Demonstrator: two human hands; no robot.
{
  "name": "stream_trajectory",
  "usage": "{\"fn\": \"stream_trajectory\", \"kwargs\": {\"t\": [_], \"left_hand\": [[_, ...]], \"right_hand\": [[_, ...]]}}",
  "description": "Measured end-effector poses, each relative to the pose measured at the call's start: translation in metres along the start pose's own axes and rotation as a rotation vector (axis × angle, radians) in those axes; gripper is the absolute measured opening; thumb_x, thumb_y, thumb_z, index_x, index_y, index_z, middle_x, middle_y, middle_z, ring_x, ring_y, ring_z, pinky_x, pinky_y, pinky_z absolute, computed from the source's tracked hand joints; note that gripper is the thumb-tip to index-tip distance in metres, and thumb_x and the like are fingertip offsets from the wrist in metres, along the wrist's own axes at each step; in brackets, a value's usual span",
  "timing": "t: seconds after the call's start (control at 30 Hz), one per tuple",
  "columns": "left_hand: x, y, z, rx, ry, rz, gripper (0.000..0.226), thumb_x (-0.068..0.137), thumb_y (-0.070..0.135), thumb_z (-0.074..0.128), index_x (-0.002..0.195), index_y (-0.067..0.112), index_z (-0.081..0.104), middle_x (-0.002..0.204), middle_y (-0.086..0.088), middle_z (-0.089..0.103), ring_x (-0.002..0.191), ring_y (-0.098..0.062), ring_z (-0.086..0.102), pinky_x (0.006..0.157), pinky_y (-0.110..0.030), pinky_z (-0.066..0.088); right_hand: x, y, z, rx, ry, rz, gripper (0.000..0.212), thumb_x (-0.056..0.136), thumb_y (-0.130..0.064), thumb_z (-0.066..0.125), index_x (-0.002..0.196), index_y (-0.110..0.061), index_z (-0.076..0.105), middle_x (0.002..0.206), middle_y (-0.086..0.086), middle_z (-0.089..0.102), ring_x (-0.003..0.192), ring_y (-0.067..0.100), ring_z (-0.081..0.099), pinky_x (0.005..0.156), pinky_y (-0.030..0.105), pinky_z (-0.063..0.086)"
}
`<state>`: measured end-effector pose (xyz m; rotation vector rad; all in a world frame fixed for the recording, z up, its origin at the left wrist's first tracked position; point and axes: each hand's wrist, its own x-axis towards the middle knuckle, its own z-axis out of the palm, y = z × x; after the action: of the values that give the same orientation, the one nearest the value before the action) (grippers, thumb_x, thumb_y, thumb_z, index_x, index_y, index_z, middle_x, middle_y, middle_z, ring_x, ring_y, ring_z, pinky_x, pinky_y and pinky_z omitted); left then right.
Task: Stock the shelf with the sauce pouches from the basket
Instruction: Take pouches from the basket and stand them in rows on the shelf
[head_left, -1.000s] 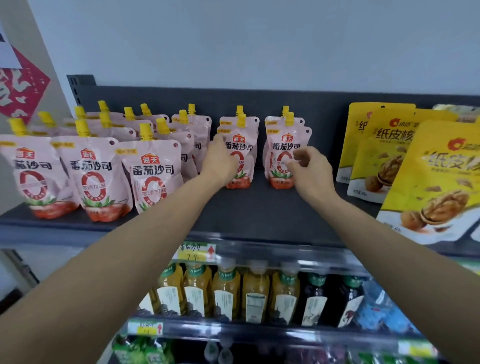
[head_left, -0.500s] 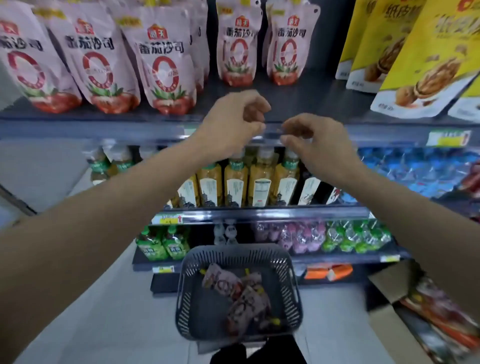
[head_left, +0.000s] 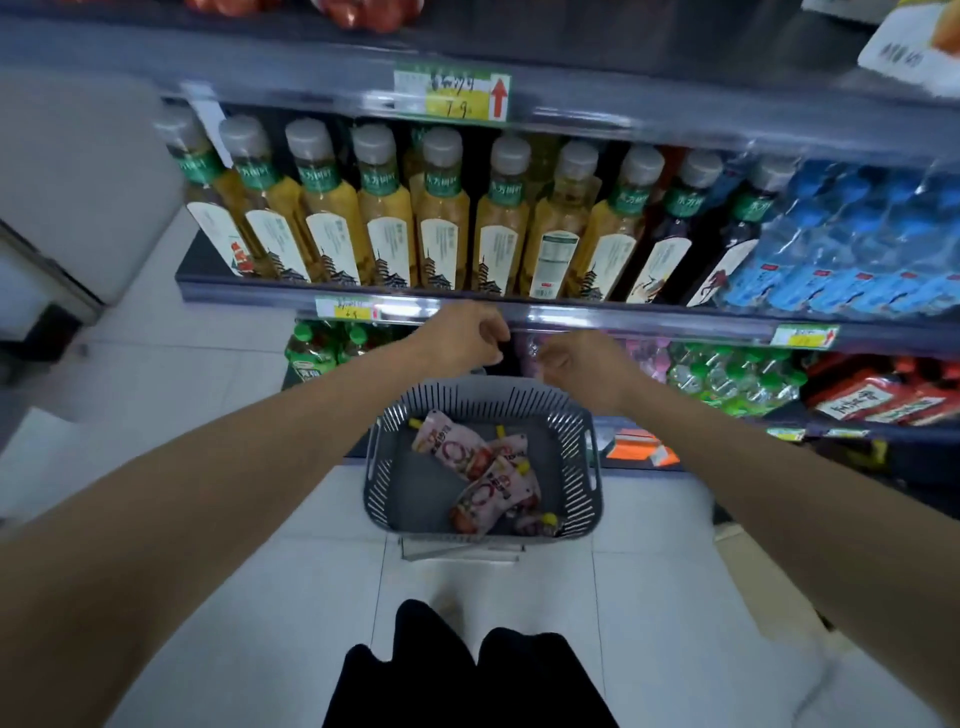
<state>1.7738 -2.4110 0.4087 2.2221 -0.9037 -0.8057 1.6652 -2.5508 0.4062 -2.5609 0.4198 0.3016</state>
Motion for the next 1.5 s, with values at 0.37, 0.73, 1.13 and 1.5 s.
{"fn": "stream_trajectory", "kwargs": {"t": [0.37, 0.73, 1.13, 1.5], "left_hand": [[0.021, -0.124, 0.101, -0.067, 0.043, -0.358, 0.011, 0.083, -0.001, 0.059, 0.090, -0.001, 0.067, 0.096, -0.019, 0.063, 0.096, -0.025, 0.059, 0.080, -0.028, 0.046], [0.066, -0.228, 0.166, 0.034, 0.049, -0.466, 0.027, 0.088, 0.001, 0.054, 0.114, -0.001, 0.060, 0.121, -0.021, 0.061, 0.112, -0.034, 0.057, 0.093, -0.037, 0.047], [0.128, -0.276, 0.202, -0.329, 0.187, -0.815, 0.039, 0.089, 0.009, 0.056, 0.124, -0.007, 0.050, 0.127, -0.022, 0.056, 0.115, -0.032, 0.055, 0.082, -0.028, 0.045], [0.148, -0.305, 0.212, -0.361, 0.142, -0.949, 0.044, 0.085, 0.014, 0.063, 0.125, -0.002, 0.052, 0.129, -0.021, 0.055, 0.118, -0.032, 0.053, 0.099, -0.042, 0.047]], "right_hand": [[0.041, 0.063, 0.115, -0.013, -0.253, 0.139, 0.025, 0.091, -0.010, 0.049, 0.106, 0.003, 0.064, 0.110, 0.020, 0.064, 0.105, 0.033, 0.059, 0.089, 0.034, 0.047], [0.077, 0.135, 0.236, -0.096, -0.450, 0.278, 0.023, 0.092, -0.021, 0.050, 0.091, -0.003, 0.065, 0.090, 0.012, 0.062, 0.079, 0.022, 0.055, 0.064, 0.026, 0.044], [0.109, 0.171, 0.291, 0.203, -0.525, 0.490, 0.041, 0.083, -0.021, 0.067, 0.119, -0.004, 0.057, 0.123, 0.013, 0.059, 0.112, 0.028, 0.055, 0.089, 0.030, 0.046], [0.129, 0.181, 0.309, 0.436, -0.474, 0.686, 0.045, 0.075, -0.014, 0.075, 0.117, -0.005, 0.060, 0.118, 0.012, 0.063, 0.109, 0.026, 0.059, 0.096, 0.036, 0.049]]}}
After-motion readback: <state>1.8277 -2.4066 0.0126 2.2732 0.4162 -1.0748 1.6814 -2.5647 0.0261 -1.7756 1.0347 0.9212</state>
